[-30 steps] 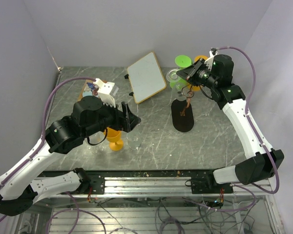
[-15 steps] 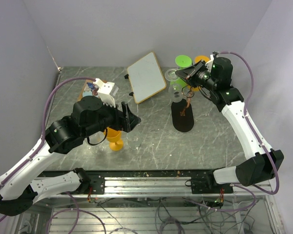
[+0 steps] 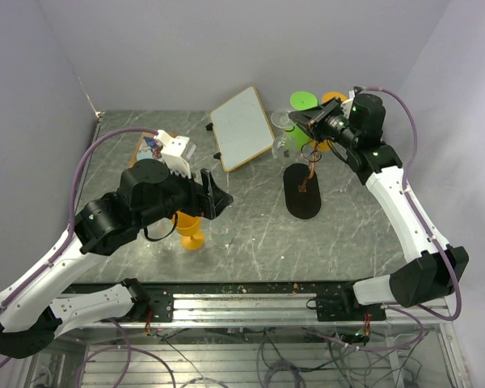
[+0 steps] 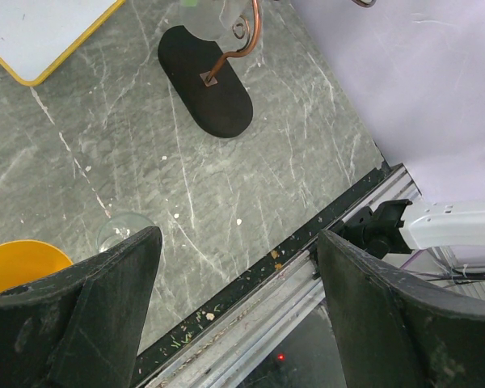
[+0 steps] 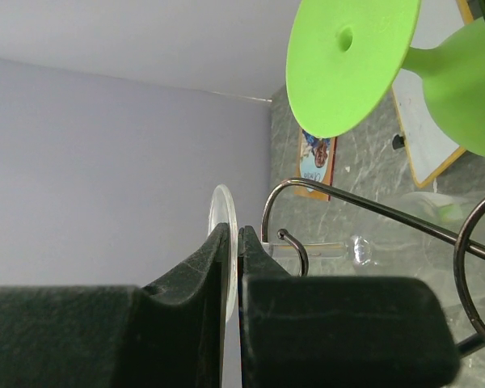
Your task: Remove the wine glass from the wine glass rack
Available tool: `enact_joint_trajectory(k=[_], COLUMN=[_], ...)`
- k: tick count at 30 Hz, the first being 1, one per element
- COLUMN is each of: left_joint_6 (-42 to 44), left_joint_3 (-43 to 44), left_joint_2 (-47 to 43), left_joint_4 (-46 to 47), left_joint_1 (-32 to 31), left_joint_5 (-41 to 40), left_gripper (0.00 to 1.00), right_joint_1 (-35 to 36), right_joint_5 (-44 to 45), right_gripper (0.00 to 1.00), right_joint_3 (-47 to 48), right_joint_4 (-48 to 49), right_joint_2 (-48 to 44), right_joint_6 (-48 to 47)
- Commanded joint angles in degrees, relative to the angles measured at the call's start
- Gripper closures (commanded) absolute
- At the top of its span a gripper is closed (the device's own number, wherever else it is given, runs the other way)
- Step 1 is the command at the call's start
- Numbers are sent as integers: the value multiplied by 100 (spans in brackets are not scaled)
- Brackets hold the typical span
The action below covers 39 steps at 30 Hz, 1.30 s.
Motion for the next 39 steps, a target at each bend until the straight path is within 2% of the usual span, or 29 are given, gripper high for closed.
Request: enact_joint_trajectory(k=[1, 11, 26, 39], left_joint_6=[-29, -72, -108, -182], left_joint_3=[92, 103, 72, -9], left_joint_2=[-74, -118, -151, -96], left_joint_4=[13, -17, -18, 141], left_joint_1=[1, 6, 7, 9], left_joint_5=[-19, -54, -36, 44], left_gripper=[12, 11, 11, 12], right_joint_1=[-36, -31, -24, -26], right_joint_5=[-119, 240, 1613, 1157], right_gripper=[100, 100, 100, 100], right_joint_3=[217, 476, 532, -239], right_joint_4=[510, 333, -441, -524], right_joint_2=[60, 236, -123, -1099], right_joint_6=[362, 790, 1151, 1149])
